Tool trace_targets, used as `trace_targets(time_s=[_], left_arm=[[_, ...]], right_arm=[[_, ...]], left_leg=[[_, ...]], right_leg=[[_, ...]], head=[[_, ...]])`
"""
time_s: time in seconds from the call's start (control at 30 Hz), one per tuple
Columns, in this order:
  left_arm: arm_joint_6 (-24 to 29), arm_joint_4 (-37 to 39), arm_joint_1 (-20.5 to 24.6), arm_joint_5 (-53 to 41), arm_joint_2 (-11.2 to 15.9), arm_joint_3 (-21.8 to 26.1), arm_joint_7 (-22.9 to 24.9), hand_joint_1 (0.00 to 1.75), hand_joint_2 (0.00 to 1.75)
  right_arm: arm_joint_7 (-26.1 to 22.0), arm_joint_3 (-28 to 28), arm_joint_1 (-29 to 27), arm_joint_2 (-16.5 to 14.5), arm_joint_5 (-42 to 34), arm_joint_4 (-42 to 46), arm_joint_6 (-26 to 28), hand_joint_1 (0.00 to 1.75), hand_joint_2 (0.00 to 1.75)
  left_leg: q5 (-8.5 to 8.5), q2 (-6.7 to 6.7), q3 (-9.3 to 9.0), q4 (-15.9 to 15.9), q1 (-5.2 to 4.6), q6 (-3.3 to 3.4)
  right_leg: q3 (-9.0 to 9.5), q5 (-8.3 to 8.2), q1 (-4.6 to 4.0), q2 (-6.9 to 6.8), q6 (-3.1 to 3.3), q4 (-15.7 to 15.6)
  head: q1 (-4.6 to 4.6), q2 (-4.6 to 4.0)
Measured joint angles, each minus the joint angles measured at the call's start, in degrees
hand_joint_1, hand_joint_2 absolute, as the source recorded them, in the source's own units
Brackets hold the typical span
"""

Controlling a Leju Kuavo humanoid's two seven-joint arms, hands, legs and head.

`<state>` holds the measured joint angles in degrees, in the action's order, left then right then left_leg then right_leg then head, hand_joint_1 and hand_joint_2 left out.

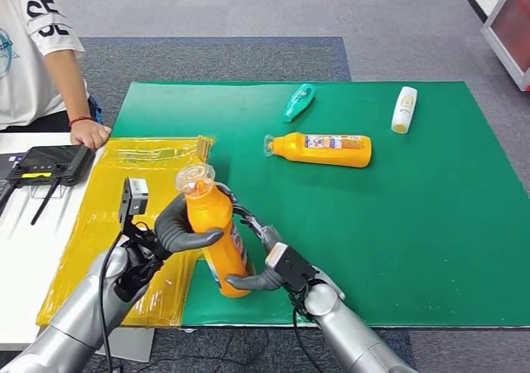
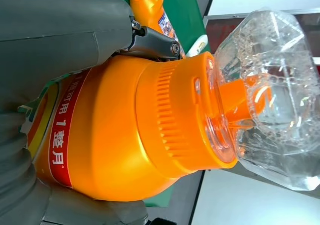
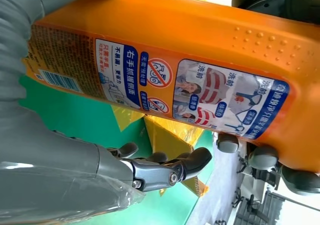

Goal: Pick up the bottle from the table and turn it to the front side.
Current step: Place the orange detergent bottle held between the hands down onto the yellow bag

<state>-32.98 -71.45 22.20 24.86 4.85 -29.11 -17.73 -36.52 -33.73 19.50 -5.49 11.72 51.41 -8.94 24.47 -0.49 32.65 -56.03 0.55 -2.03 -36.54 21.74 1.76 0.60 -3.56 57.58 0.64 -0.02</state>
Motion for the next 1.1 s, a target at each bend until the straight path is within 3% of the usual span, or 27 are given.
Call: trace_targets(time_s=[0.3,0.53,0.73,1.1], left_arm=[[0.6,0.1,-0.3,-1.8,0.2,0.4,-0.4,1.75,1.75],[10.5,-1.7,1.2,-22.9,3.5,0.5,-1.3,1.75,1.75],[11.4,-3.9,5.4,-30.1,6.2,0.1,0.9,1.75,1.75],[14.1,-4.4,9.5,-41.0,6.8,-5.1,6.0,1.75,1.75]], right_arm=[[0.1,0.2,0.0,0.0,-0.1,0.2,0.5,0.0,1.75],[0.3,2.6,-1.0,0.5,-1.9,0.9,0.9,0.0,1.75],[0.2,4.3,-2.0,0.9,-1.3,1.4,0.6,0.0,1.75],[0.4,5.8,-2.4,1.0,-0.1,1.7,0.4,0.0,1.75]], left_leg=[[0.0,0.0,0.0,0.0,0.0,0.0],[-0.07,0.02,0.01,0.0,0.0,-0.06],[-0.11,0.02,0.04,0.0,0.01,-0.04],[-0.11,0.03,0.06,0.0,0.0,-0.04]], right_leg=[[0.0,0.0,0.0,0.0,0.0,0.0],[-0.11,-0.08,-0.02,0.05,0.09,0.0],[-0.11,-0.13,-0.03,0.05,0.1,0.0],[-0.13,-0.14,-0.03,0.06,0.1,0.0]], head=[[-0.01,0.0],[0.0,0.0],[0.0,0.0],[-0.01,0.0]])
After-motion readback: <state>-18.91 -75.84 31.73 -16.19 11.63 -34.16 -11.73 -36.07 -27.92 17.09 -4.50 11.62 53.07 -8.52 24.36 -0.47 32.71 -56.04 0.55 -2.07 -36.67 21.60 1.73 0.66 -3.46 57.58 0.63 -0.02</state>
